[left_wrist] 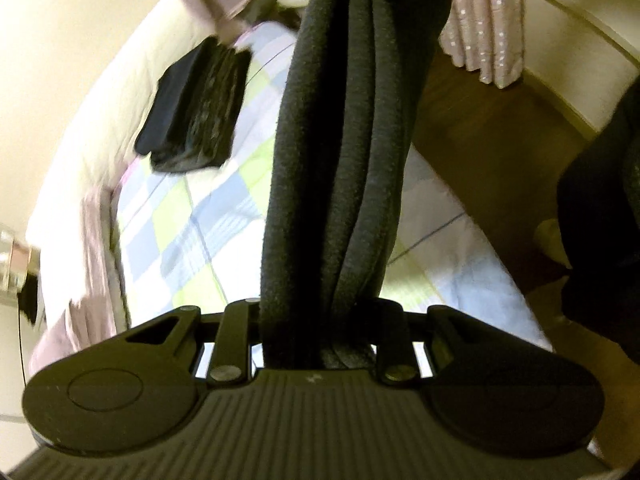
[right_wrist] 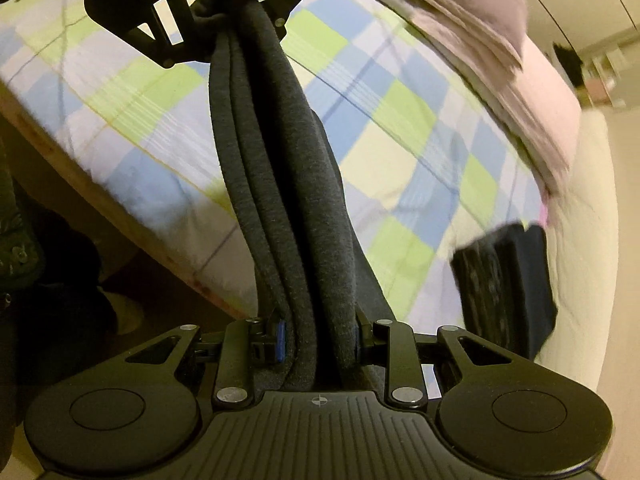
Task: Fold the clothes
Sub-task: 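Carry the lifted pants with both grippers toward the black clothes stack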
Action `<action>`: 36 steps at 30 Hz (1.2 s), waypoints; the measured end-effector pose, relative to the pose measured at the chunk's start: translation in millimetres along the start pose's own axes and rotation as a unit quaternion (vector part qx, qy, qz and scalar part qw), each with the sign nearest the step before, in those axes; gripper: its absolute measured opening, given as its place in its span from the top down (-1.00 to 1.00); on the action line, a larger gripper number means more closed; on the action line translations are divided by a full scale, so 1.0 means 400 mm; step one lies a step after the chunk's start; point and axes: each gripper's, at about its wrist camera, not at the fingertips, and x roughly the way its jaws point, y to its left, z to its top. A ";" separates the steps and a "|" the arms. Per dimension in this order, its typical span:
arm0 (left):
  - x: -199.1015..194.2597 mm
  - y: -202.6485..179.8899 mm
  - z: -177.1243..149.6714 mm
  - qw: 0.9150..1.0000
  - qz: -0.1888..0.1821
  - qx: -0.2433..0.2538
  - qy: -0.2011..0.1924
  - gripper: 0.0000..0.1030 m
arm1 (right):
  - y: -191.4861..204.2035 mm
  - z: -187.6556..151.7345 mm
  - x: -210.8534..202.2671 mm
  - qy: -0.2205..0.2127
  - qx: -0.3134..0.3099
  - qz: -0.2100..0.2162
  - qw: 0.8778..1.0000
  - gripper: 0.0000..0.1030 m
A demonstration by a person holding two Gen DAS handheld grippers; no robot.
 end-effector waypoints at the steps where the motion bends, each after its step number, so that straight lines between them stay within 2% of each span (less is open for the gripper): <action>1: 0.005 0.001 0.008 1.000 -0.003 0.008 -0.004 0.57 | -0.002 -0.011 -0.001 0.004 0.008 -0.001 1.000 0.46; 7: 0.043 -0.007 0.075 0.998 -0.017 0.049 -0.018 0.57 | -0.021 -0.087 0.004 0.022 0.052 -0.001 0.998 0.46; 12: 0.077 0.007 0.133 0.998 -0.022 0.063 -0.015 0.57 | -0.063 -0.163 0.016 0.021 0.067 0.002 0.998 0.46; 16: 0.115 0.026 0.199 0.998 -0.022 0.056 0.000 0.57 | -0.123 -0.234 0.038 0.009 0.064 0.007 0.998 0.46; 23: 0.179 0.061 0.367 0.999 -0.014 0.043 0.030 0.57 | -0.246 -0.354 0.075 -0.016 0.047 0.015 0.999 0.46; 29: 0.203 0.098 0.446 0.999 -0.006 0.028 0.046 0.57 | -0.347 -0.431 0.094 -0.032 0.034 0.018 0.999 0.46; 36: 0.250 0.137 0.496 0.998 -0.010 0.023 0.051 0.57 | -0.426 -0.470 0.125 -0.035 0.024 0.023 0.999 0.46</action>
